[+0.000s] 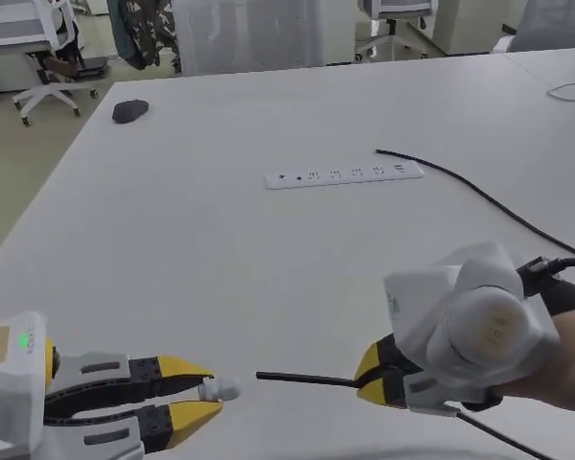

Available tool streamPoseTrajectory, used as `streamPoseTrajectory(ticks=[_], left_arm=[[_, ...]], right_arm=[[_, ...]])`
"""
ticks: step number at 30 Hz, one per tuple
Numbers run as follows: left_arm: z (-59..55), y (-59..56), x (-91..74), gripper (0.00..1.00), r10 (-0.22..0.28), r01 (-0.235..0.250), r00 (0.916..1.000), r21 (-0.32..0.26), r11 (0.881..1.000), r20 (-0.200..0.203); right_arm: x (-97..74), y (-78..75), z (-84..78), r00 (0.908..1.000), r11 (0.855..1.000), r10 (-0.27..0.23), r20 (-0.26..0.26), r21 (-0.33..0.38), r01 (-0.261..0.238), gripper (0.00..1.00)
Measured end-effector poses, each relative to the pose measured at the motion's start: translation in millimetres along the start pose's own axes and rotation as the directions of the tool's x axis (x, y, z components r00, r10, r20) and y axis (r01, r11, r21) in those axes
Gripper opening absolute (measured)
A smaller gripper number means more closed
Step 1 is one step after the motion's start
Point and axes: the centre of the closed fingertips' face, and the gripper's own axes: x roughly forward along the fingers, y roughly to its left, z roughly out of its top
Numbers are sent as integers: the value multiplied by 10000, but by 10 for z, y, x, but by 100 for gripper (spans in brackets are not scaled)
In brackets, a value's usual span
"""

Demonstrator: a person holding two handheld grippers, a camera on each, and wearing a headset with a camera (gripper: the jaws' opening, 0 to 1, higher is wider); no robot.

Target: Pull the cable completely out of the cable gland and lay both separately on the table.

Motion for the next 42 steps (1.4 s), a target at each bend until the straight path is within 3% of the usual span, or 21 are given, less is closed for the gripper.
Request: streamPoseTrajectory(ticks=[5, 12, 19, 24, 25, 27, 28, 29, 30, 31, 33, 35, 37, 42], left_arm=[[-69, -21, -111, 15, 155, -155, 9999, -120, 9998, 4], [-203, -17, -316, 15, 722, -722, 9974, -391, 9966, -18], [-414, 20, -524, 15, 1455, -1447, 9894, -978, 9846, 12], [-527, 60, -657, 15, 2141, -2095, 9766, -1319, 9689, 219], [-547, 55, -676, 15, 2179, -2121, 9756, -1414, 9670, 267], [-641, 43, -721, 15, 2283, -2231, 9735, -1616, 9613, 141], [-720, 52, -756, 15, 2437, -2428, 9698, -1497, 9585, -126], [-734, 46, -775, 15, 2454, -2425, 9694, -1638, 9562, -24], [-745, 60, -814, 15, 2659, -2561, 9637, -1982, 9461, 240], [-789, 72, -844, 15, 2791, -2699, 9601, -2019, 9415, 184], [-872, 75, -890, 15, 2917, -2840, 9565, -2029, 9371, 86], [-938, 107, -954, 15, 3327, -3179, 9427, -2394, 9174, 231], [-999, 119, -988, 15, 3577, -3412, 9336, -2485, 9065, 231], [-1139, 136, -1023, 15, 3770, -3580, 9261, -2784, 8913, 161]], right_arm=[[89, -4, 156, 9997, 10000, 46, 228, 50, -47, 0], [242, 12, 404, 9988, 9992, 334, 365, -223, -326, 0], [412, -5, 827, 9970, 9996, 108, 766, -274, -87, 0], [534, -46, 1114, 9931, 10000, -44, 1172, -57, 51, 0], [564, -88, 1209, 9897, 9995, -236, 1410, -157, 261, 0], [609, -113, 1348, 9851, 9989, -287, 1698, -321, 346, 0], [632, -124, 1399, 9841, 9990, -300, 1750, -272, 353, 0], [668, -132, 1482, 9817, 9991, -277, 1884, -268, 333, 0], [691, -136, 1545, 9777, 9991, -263, 2083, -272, 327, 0], [735, -138, 1620, 9735, 9997, -221, 2274, -38, 236, 0], [801, -166, 1682, 9701, 9995, -284, 2411, 202, 243, 0], [864, -185, 1740, 9643, 9976, -386, 2618, 655, 221, 0], [935, -185, 1813, 9568, 9948, -418, 2877, 1008, 132, 0], [1164, -86, 1958, 9440, 9882, -126, 3298, 1483, -386, 0]])
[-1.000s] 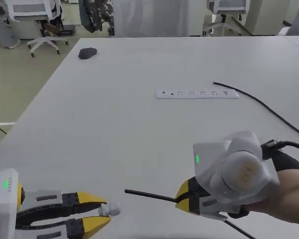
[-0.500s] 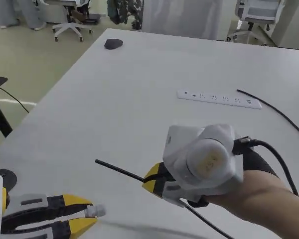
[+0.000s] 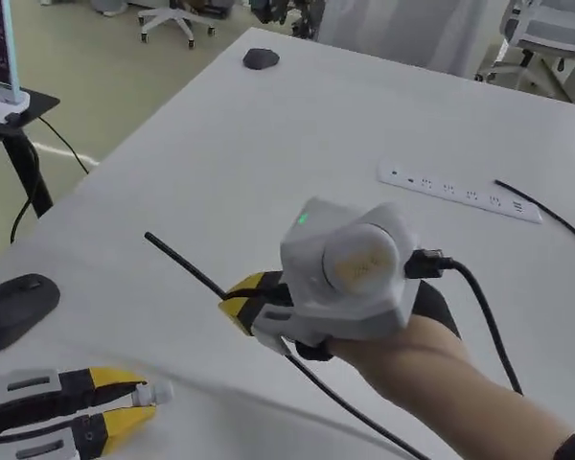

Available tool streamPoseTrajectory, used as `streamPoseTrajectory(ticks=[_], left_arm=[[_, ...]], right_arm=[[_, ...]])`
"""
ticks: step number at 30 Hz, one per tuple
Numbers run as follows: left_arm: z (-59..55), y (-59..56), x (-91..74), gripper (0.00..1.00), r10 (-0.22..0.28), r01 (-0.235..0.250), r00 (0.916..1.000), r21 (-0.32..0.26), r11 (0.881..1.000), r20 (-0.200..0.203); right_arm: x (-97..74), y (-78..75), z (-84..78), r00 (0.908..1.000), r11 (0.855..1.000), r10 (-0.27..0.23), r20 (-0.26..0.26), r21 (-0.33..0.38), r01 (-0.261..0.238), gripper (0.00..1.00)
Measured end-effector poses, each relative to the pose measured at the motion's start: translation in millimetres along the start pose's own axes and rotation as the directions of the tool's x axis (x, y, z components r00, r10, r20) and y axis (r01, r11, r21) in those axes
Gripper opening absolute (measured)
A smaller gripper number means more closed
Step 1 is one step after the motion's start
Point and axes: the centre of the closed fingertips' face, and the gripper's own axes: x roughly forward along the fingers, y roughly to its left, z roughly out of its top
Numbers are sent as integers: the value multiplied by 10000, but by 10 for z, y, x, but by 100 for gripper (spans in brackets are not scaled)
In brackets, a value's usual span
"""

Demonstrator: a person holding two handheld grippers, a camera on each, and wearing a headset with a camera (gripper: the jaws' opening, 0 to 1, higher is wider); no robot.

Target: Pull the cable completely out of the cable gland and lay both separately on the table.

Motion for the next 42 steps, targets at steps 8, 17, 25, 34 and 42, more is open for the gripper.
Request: streamPoseTrajectory(ticks=[8, 17, 25, 34, 42], left_arm=[[-185, 101, -23, 15, 434, -427, 9990, -524, 9977, 119], [-369, 202, -43, 15, 916, -866, 9949, -1076, 9904, 431], [-444, 232, -30, 15, 1184, -1106, 9907, -1101, 9877, 669], [-429, 213, -18, 16, 1102, -989, 9895, -1178, 9881, 937], [-430, 268, -21, 16, 1366, -1226, 9848, -1282, 9841, 1071]], right_arm=[[371, 144, -132, 9998, 9998, 187, -121, 97, -186, 0], [700, 269, -336, 9979, 9995, 328, -557, 50, -326, 0], [878, 276, -501, 9954, 9994, 250, -925, -207, -270, 0], [936, 245, -527, 9960, 9992, 116, -885, -368, -149, 0], [937, 158, -523, 9966, 9999, -99, -821, -123, 89, 12]])
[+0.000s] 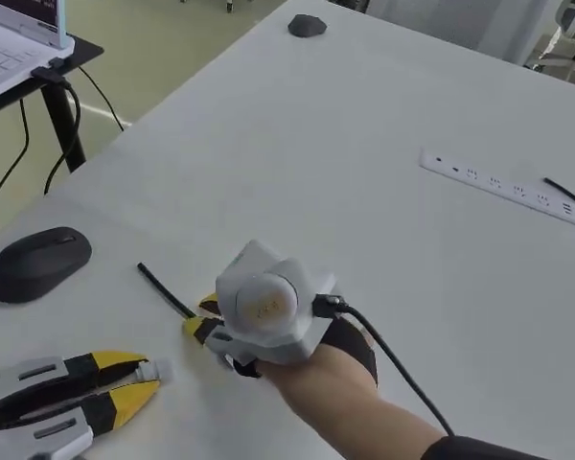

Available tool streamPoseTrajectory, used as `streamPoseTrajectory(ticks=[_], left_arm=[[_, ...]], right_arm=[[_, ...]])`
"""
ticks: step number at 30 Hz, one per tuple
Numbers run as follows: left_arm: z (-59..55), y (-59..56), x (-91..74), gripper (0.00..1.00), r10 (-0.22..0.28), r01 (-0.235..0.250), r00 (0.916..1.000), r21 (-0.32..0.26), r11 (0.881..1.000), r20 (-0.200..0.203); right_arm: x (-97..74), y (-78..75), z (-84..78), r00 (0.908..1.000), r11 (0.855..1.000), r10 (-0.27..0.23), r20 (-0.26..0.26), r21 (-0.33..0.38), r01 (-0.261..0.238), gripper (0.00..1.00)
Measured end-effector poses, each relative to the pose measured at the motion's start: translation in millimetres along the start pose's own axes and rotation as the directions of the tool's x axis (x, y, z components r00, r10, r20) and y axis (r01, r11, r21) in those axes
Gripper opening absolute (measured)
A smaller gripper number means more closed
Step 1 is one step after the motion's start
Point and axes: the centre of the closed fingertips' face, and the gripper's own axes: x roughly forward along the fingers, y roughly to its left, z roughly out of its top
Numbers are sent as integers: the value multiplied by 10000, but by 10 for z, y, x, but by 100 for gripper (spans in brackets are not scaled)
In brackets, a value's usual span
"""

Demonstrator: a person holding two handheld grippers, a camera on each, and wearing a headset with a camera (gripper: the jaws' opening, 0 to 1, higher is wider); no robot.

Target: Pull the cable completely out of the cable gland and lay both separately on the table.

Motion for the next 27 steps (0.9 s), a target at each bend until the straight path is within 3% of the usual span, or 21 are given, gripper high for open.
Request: streamPoseTrajectory(ticks=[4, 9, 13, 17, 18, 20, 21, 23, 24, 25, 27], left_arm=[[15, 11, -26, 27, 135, -132, 9998, -151, 9998, 156], [69, 0, -38, 46, 203, -190, 9990, -320, 9993, 390], [99, 25, -36, 53, 329, -307, 9984, -481, 9984, 460], [190, 22, -31, 67, 322, -258, 9970, -897, 9956, 702], [202, 22, -22, 72, 317, -256, 9973, -923, 9954, 656], [175, 49, -16, 72, 504, -493, 9985, -513, 9975, 199], [192, 52, -15, 74, 559, -552, 9982, -349, 9979, 216], [238, 50, 11, 86, 571, -551, 9977, -548, 9970, 353], [260, 62, 25, 96, 647, -619, 9971, -646, 9960, 411], [299, 66, 36, 99, 708, -663, 9959, -784, 9947, 563], [331, 57, 41, 99, 676, -629, 9964, -882, 9941, 509]], right_arm=[[-26, -30, 16, 9998, 9997, -108, 153, 236, 104, 17], [-71, -93, 46, 9986, 9967, -275, 447, 775, 239, 33], [-126, -160, 43, 9975, 9951, -450, 544, 902, 399, 33], [-229, -295, 111, 9896, 9846, -995, 1041, 1538, 828, 62], [-259, -333, 111, 9877, 9835, -1137, 1071, 1531, 967, 67], [-347, -424, 90, 9835, 9794, -1464, 1058, 1555, 1290, 73], [-389, -451, 90, 9814, 9763, -1564, 1113, 1681, 1365, 76], [-477, -530, 76, 9745, 9624, -1885, 1216, 2204, 1586, 96], [-518, -599, 58, 9662, 9535, -2277, 1210, 2291, 1960, 96], [-534, -650, 2, 9639, 9513, -2454, 1036, 2171, 2188, 99], [-610, -592, -36, 9725, 9521, -2158, 882, 2400, 1895, 100]])
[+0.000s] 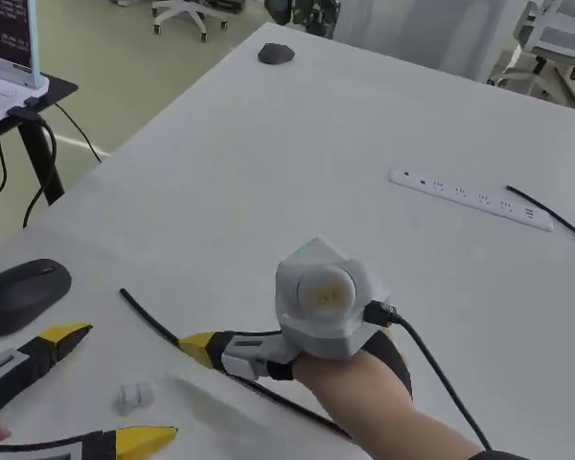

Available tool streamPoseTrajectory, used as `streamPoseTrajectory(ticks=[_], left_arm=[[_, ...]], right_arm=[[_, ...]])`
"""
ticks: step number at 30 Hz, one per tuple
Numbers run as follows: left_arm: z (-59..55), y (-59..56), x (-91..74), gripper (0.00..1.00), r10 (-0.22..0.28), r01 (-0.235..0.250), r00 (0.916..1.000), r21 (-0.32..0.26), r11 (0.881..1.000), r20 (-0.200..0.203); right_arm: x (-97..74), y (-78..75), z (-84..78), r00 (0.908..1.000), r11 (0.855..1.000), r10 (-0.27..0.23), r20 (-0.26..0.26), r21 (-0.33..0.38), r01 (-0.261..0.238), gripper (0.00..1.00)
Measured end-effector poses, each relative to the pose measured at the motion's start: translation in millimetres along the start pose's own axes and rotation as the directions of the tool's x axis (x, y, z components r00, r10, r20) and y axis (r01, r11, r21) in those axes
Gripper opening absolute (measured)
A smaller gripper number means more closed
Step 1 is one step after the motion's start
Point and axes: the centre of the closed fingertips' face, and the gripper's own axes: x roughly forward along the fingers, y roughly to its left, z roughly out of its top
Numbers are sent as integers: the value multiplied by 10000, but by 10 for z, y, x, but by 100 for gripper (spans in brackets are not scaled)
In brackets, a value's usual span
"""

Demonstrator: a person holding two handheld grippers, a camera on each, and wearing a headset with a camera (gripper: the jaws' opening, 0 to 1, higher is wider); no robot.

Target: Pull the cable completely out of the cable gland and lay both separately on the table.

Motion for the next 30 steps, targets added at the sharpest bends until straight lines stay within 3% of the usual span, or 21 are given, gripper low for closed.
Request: streamPoseTrajectory(ticks=[4, 7, 11, 14, 16, 17, 20, 22, 23, 24, 26, 27, 30], left_arm=[[133, -52, 13, 99, -221, 222, 9997, -150, 9996, 95], [215, -98, 51, 99, -388, 388, 9991, -29, 9992, -148], [263, -185, 100, 99, -521, 534, 9954, 145, 9985, -798], [299, -272, 153, 99, -657, 714, 9908, 447, 9964, -1187], [300, -319, 192, 99, -609, 804, 9846, 1144, 9902, -1641], [304, -332, 208, 99, -410, 689, 9810, 1429, 9873, -1895], [424, -460, 272, 99, -589, 779, 9852, 1144, 9904, -1609], [425, -510, 321, 99, -585, 822, 9814, 1250, 9887, -1830], [429, -546, 341, 99, -666, 940, 9796, 1391, 9858, -1898], [420, -585, 366, 99, -683, 1007, 9757, 1490, 9837, -2083], [439, -659, 396, 99, -850, 1208, 9735, 1617, 9794, -2123], [441, -692, 414, 99, -879, 1255, 9713, 1620, 9788, -2209], [478, -781, 440, 99, -1035, 1430, 9702, 1725, 9746, -2191]], right_arm=[[-262, -96, 0, 9993, 9993, -368, -24, -94, 367, 100], [-536, -282, -12, 9953, 9952, -969, -42, 139, 970, 100], [-944, -489, -114, 9879, 9882, -1488, -433, 305, 1502, 100], [-1241, -587, -254, 9820, 9834, -1579, -1033, 741, 1659, 100], [-1514, -721, -350, 9703, 9699, -2043, -1293, 1075, 2186, 100], [-1672, -781, -374, 9675, 9605, -2258, -1140, 1399, 2406, 100], [-2072, -931, -573, 9472, 9263, -2879, -1412, 2100, 3129, 100], [-2316, -972, -730, 9451, 9162, -2902, -1502, 2417, 3197, 100], [-2407, -990, -779, 9477, 9180, -2893, -1348, 2415, 3146, 100], [-2532, -1009, -917, 9454, 9115, -2869, -1544, 2596, 3190, 100], [-2742, -997, -1205, 9375, 8930, -2641, -2266, 3096, 3265, 100], [-2813, -1000, -1274, 9372, 8877, -2646, -2270, 3223, 3287, 100], [-3024, -982, -1462, 9238, 8743, -2935, -2459, 3216, 3634, 100]])
